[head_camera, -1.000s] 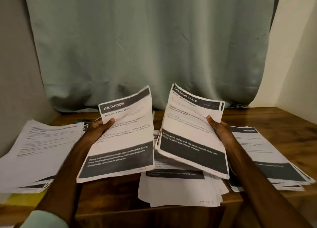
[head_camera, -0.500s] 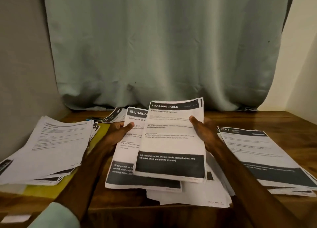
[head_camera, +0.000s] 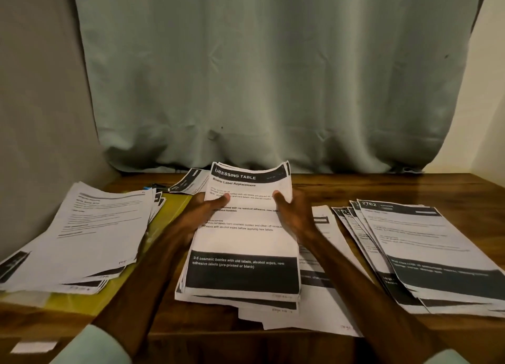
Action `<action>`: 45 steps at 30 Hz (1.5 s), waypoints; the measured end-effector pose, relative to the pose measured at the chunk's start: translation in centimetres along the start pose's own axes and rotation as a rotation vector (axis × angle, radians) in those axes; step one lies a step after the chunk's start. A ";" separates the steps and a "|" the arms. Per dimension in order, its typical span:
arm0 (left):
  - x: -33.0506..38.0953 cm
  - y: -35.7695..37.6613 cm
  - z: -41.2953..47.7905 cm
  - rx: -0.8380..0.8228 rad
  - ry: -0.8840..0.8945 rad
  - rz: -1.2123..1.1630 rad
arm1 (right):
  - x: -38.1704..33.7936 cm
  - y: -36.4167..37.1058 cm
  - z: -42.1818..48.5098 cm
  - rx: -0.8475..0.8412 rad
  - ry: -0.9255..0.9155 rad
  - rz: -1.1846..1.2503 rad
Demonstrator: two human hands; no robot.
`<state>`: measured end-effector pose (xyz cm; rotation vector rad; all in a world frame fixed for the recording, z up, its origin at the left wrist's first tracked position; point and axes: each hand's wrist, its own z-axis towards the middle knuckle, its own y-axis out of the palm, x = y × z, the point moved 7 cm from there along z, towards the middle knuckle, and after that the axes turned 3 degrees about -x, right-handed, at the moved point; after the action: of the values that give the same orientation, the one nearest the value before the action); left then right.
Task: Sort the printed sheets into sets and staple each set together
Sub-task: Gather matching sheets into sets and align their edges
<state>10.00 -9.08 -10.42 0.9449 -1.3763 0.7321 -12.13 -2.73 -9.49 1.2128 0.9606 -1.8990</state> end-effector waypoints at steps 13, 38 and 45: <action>7.5 3.0 -2.6 0.068 0.356 -0.253 | -5.1 -6.0 -0.5 -0.183 0.022 0.355; 13.5 11.2 -4.9 0.151 0.571 0.007 | -10.2 -12.6 -2.4 0.105 -0.220 0.322; 6.6 9.4 -4.6 -0.026 0.354 0.150 | -6.3 -12.3 -3.2 0.013 -0.173 0.122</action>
<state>4.47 -1.35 -2.51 0.6579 -1.1471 0.9439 -18.97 7.08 -1.81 1.0696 0.7663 -1.8812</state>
